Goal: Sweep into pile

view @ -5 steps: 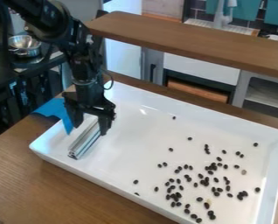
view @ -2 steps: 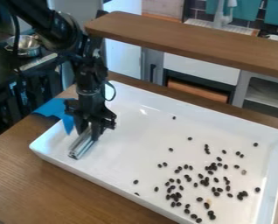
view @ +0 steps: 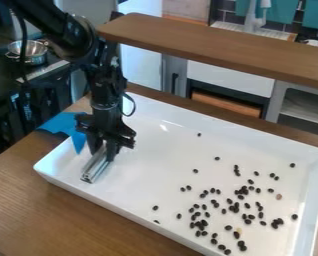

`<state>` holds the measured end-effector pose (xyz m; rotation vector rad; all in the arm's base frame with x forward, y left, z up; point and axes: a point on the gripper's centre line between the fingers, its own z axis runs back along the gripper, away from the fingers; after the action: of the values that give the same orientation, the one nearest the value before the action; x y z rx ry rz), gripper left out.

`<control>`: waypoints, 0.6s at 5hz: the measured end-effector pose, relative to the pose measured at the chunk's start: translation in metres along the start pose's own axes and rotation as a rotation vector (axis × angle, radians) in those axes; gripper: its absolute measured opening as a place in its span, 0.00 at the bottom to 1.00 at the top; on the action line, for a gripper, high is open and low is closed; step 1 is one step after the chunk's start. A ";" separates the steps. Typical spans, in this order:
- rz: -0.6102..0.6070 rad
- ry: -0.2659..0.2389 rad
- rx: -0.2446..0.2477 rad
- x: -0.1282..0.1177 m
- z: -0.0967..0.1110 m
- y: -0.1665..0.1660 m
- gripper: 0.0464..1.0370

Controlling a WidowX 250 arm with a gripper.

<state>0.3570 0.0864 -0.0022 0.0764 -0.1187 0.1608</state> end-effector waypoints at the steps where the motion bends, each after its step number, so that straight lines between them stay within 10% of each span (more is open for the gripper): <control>1: -0.016 0.033 -0.030 -0.005 0.001 -0.022 0.33; 3: -0.030 0.060 -0.042 -0.012 0.002 -0.048 0.33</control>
<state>0.3526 0.0368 -0.0050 0.0316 -0.0610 0.1303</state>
